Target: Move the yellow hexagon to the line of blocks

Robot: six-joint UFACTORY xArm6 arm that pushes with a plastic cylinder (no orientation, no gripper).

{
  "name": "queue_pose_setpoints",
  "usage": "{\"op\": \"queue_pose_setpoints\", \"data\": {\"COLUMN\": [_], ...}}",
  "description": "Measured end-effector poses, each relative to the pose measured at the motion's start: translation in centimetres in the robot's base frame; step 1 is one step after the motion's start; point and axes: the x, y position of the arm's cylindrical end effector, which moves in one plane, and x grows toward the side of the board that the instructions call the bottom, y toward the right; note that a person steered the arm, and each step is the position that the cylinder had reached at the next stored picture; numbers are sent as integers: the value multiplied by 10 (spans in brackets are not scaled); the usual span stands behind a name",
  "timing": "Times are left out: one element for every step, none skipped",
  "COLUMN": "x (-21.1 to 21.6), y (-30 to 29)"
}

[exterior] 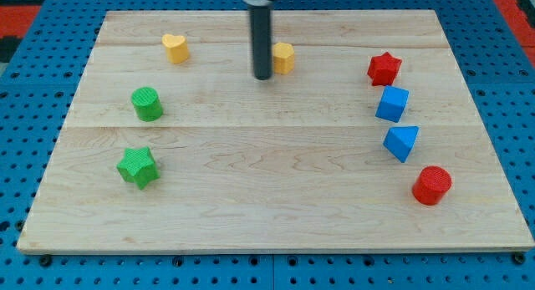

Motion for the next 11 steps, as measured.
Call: {"op": "queue_pose_setpoints", "data": {"x": [-66, -31, -71, -109, -109, -110, -116, -105, -91, -127, -142], "y": [10, -5, -64, -55, 15, 50, 70, 137, 119, 125, 161]}}
